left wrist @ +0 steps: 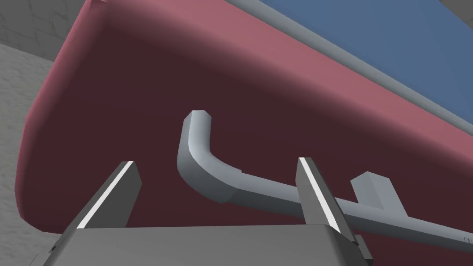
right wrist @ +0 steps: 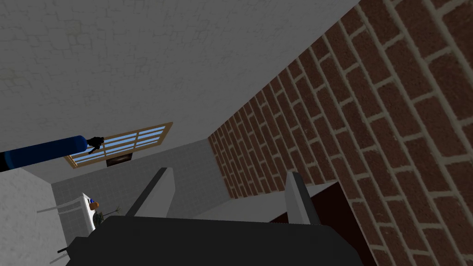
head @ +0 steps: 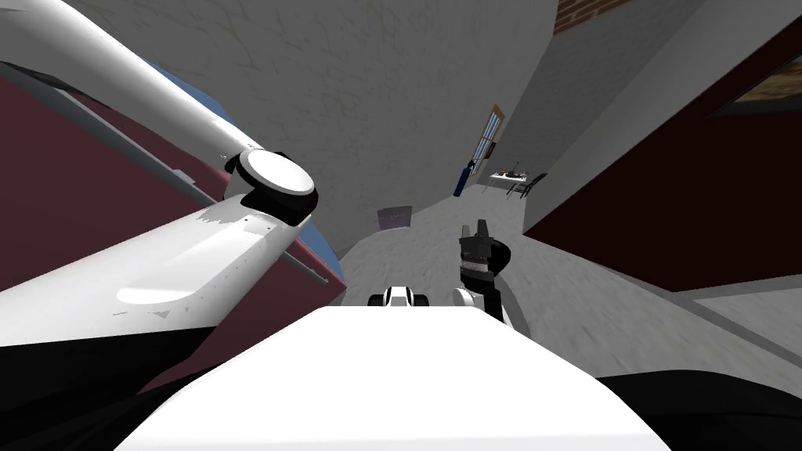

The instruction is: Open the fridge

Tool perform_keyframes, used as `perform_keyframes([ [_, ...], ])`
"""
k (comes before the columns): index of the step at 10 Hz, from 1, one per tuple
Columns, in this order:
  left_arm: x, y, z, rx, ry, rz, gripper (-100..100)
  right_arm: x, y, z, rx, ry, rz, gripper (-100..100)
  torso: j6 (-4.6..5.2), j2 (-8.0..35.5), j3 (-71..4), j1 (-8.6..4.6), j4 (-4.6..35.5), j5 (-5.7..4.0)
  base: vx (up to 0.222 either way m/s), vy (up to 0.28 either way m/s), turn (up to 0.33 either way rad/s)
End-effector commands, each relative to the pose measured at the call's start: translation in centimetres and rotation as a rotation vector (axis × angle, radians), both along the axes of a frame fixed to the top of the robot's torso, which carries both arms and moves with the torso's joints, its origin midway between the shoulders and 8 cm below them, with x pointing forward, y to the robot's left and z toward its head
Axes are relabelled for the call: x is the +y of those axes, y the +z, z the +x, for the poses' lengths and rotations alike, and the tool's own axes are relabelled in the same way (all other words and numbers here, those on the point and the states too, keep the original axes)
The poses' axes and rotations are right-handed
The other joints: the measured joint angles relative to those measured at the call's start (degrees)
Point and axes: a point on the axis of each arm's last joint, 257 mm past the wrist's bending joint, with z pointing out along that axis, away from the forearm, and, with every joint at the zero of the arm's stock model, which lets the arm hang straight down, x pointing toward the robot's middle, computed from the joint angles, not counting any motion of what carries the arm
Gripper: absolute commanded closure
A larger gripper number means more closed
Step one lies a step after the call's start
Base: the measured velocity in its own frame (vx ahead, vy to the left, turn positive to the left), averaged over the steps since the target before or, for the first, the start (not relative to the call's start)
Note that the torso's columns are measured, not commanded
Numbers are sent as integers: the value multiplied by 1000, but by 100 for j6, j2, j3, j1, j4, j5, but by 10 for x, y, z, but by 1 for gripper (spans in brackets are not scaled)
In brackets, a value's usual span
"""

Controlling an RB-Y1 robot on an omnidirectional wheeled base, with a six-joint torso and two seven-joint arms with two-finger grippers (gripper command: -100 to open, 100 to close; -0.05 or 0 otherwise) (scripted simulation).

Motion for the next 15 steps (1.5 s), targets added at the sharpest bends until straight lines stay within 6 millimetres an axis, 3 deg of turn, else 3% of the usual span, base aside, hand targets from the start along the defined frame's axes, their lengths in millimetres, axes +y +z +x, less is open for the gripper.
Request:
perform_keyframes([
  [1, 7, -12, -9, 6, -4, -92, -100, 0, 0, 0, 0, 0, 0, 0, -2, 2, 2, 3, 1, 2, -18, 19, -82],
  [4, 8, -13, -11, 6, -4, -101, -100, 0, 0, 0, 0, 0, 0, 0, -2, -3, -1, -4, -1, -1, -6, 7, -29],
  [5, 8, -13, -11, 6, -4, -101, 100, 0, 0, 0, 0, 0, 0, 0, -1, -3, -2, -4, -1, -1, 2, 6, 13],
  [10, -19, -12, 27, 12, -138, -103, 100, 0, 0, 0, -1, 0, 0, 0, -11, 19, 12, 33, 0, 20, -290, -16, -46],
  [11, -19, -12, 27, 12, -138, -103, 100, 0, 0, 0, -1, 0, 0, 0, -18, 28, 17, 34, 7, 21, -291, -46, -41],
  [14, -42, -11, 54, 19, -241, -103, 100, 0, 0, 0, 0, 0, 0, 0, -19, 22, 14, 45, 6, 22, -352, -26, -37],
  [15, -42, -11, 54, 19, -241, -103, 100, 0, 0, 0, -1, 0, 0, 0, -18, 44, 29, 40, 7, 27, -323, -54, -48],
])
